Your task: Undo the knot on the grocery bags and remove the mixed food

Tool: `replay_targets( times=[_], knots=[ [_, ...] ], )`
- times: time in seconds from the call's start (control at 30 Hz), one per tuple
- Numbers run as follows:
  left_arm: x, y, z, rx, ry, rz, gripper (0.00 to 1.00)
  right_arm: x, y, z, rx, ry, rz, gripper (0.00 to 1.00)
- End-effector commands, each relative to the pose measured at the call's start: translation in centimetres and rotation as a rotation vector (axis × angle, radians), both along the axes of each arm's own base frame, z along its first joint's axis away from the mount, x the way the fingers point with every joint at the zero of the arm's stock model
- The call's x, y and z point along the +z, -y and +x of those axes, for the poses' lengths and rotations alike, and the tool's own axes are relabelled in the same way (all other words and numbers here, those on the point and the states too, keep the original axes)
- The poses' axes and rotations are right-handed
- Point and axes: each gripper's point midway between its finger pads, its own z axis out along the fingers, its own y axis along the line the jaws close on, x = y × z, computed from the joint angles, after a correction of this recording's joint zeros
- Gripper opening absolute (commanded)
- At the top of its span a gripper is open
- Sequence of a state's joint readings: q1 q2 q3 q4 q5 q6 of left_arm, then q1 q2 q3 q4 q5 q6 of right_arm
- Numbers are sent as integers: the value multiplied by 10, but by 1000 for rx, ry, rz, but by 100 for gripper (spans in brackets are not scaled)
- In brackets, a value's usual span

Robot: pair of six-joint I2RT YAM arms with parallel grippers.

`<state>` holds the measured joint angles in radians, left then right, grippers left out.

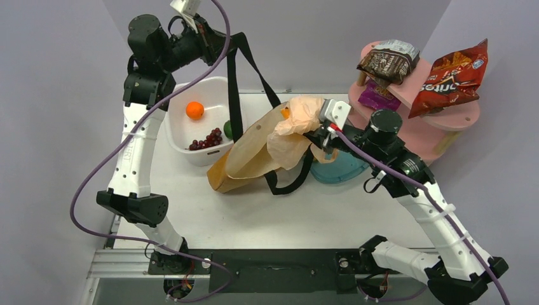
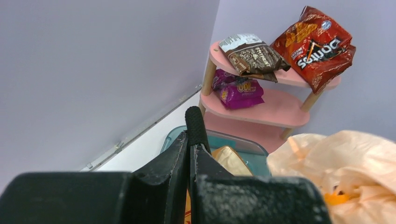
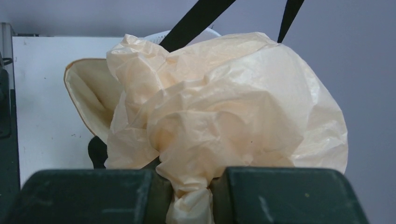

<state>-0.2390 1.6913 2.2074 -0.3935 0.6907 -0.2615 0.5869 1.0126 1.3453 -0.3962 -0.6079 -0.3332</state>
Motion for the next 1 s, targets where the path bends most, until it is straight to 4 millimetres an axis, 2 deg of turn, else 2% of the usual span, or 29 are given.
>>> replay_targets(
  times=[0.0, 0.13, 0.17, 0.27, 0.3, 0.33, 0.47, 0.57, 0.6, 0.63, 0.67, 0.7, 0.73, 0.77, 0.8, 0.83, 0.9, 0.93, 0.97],
  knots=[
    [49, -2, -21, -53, 112, -83, 0, -8, -25, 20, 39, 72, -9, 0],
    [47, -3, -26, -58, 109, -90, 0, -35, -53, 40, 54, 77, -97, 0],
    [51, -5, -29, -51, 122, -96, 0, -52, -63, 43, 71, 52, -138, 0],
    [48, -12, -24, -30, 98, -115, 0, -82, -80, 51, 123, 30, -254, 0],
    [49, -15, -23, -24, 98, -122, 0, -98, -80, 45, 150, -10, -310, 0],
    [50, -21, -19, -7, 88, -136, 0, -102, -84, 47, 181, 14, -351, 0],
    [66, -45, -8, 45, 86, -204, 0, -147, -73, 31, 293, 23, -581, 0],
    [76, -53, -5, 61, 99, -226, 0, -176, -62, 19, 391, 41, -780, 0],
    [78, -54, -4, 64, 101, -230, 0, -195, -60, 12, 438, -5, -854, 0],
    [79, -54, -5, 60, 101, -236, 0, -189, -64, 16, 443, 25, -875, 0],
    [79, -54, -6, 58, 99, -240, 0, -206, -66, 12, 481, -25, -928, 0],
    [78, -54, -5, 55, 91, -245, 0, -196, -72, 18, 475, -3, -935, 0],
    [79, -55, -7, 57, 96, -249, 0, -213, -75, 17, 503, -51, -988, 0],
    [75, -55, -5, 60, 85, -251, 0, -202, -80, 26, 477, -24, -996, 0],
    [73, -56, -4, 64, 82, -253, 0, -221, -82, 26, 501, -75, -1053, 0],
    [72, -57, -4, 67, 80, -255, 0, -225, -89, 37, 490, -81, -1080, 0],
    [71, -59, -5, 67, 81, -257, 0, -236, -90, 45, 481, -115, -1135, 4],
    [71, -59, -5, 67, 80, -257, 0, -240, -89, 47, 479, -130, -1154, 14],
    [71, -60, -5, 69, 78, -258, 0, -248, -89, 52, 468, -141, -1176, 19]
  ],
)
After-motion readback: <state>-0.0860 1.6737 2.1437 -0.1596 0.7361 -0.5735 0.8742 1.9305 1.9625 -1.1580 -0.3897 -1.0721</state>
